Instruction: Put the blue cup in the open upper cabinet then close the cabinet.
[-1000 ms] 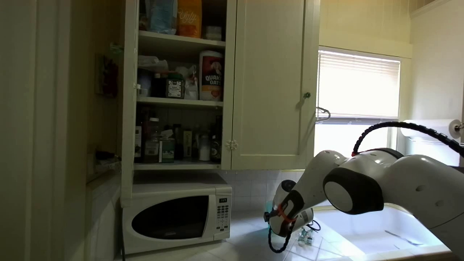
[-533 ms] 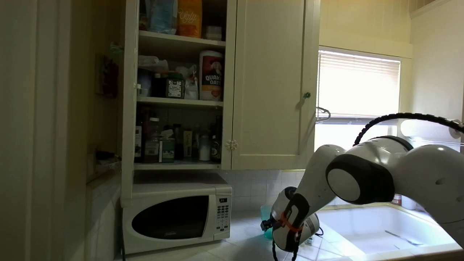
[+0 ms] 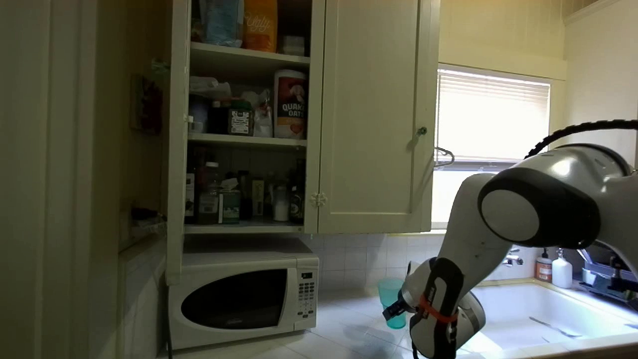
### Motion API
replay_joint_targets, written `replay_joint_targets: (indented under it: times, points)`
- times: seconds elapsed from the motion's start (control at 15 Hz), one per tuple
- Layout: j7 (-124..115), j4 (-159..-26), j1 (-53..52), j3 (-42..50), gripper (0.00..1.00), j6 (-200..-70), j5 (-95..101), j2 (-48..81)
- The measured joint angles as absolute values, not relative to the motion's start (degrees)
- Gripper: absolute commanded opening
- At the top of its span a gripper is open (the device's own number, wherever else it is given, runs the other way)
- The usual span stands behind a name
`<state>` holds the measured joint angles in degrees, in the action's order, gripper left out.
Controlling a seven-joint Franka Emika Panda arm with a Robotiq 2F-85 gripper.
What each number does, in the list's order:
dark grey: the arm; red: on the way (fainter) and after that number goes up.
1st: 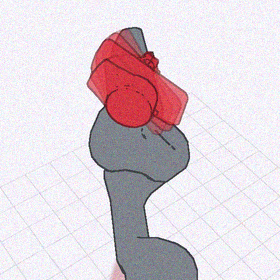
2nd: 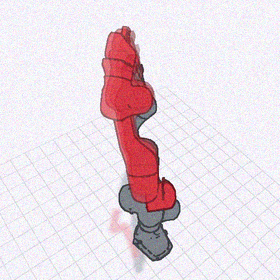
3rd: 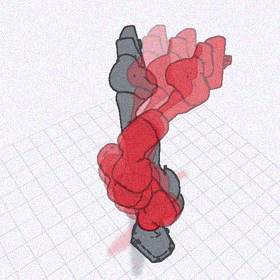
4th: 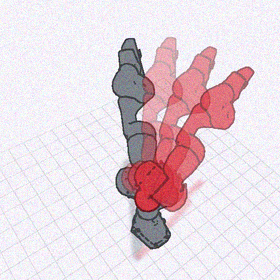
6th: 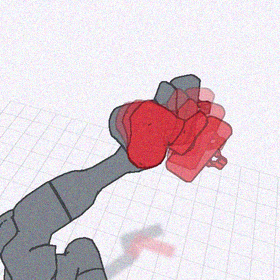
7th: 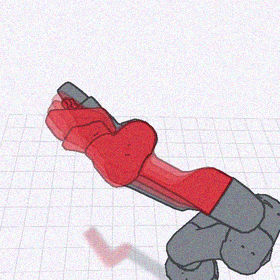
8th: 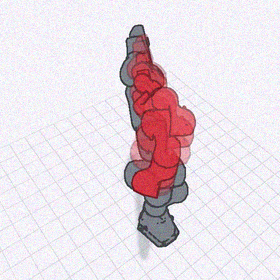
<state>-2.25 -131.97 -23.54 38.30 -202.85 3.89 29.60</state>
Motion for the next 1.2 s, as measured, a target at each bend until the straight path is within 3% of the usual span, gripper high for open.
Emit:
replay_joint_targets:
  times: [0.4, 0.93, 1.0, 1.2]
  points:
    - [8.3, -141.2, -43.3, 54.7, 0.55, -201.6, 3.2, 15.5]
    - [24.3, -139.2, -67.7, 69.3, 0.55, -193.7, 3.5, 3.2]
    - [25.4, -138.9, -68.9, 69.9, 0.80, -193.7, 3.6, 1.9]
    - [25.6, -138.7, -69.0, 70.0, 0.80, -193.7, 3.6, 1.4]
